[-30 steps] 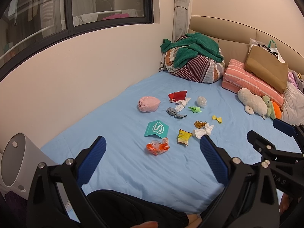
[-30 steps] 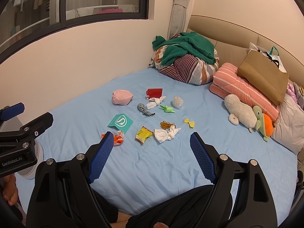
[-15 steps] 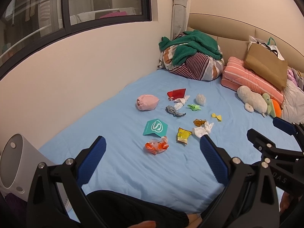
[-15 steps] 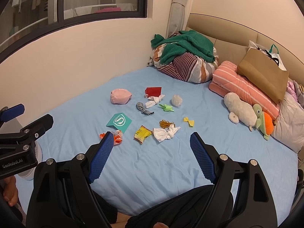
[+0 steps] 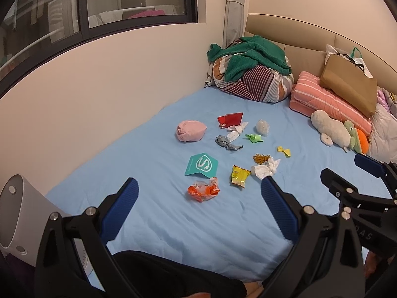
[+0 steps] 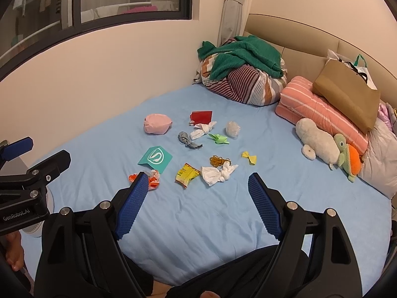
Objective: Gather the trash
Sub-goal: 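Grasp the orange-white wrapper with the left tool while the right tool grasps the yellow Lipo bag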
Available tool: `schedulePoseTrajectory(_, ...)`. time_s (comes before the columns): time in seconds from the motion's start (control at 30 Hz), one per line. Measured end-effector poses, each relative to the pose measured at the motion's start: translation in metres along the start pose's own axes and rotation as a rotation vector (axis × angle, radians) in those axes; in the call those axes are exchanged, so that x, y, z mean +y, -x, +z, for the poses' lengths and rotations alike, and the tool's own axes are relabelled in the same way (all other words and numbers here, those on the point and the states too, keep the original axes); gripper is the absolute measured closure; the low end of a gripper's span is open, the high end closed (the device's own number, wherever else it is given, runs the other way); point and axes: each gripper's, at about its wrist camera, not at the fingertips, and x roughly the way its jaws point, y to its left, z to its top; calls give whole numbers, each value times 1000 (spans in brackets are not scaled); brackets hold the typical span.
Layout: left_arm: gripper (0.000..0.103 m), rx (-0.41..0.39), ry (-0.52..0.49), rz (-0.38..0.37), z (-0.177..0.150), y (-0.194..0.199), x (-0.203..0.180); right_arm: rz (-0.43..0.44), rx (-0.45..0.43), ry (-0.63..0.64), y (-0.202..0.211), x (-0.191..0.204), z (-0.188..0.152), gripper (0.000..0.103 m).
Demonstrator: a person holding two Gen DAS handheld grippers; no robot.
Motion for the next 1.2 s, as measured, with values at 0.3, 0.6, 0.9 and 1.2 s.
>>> schedulePoseTrajectory(0.3,5,35,22,-20,1,-26,5,-3,5,-18,-20,-1,0,24)
schedulePoseTrajectory(0.6,5,49,48,28,-1,-54,15,-16,27,-27,-50,-2,0,24)
schedulePoseTrajectory(0.9,5,39,41,10,-9,-103,14,-24,83,-19,-102,0,-6,24)
schedulePoseTrajectory(1.2,5,102,24,9,-26,-178,16,-25,146,47,-176,14,-18,24)
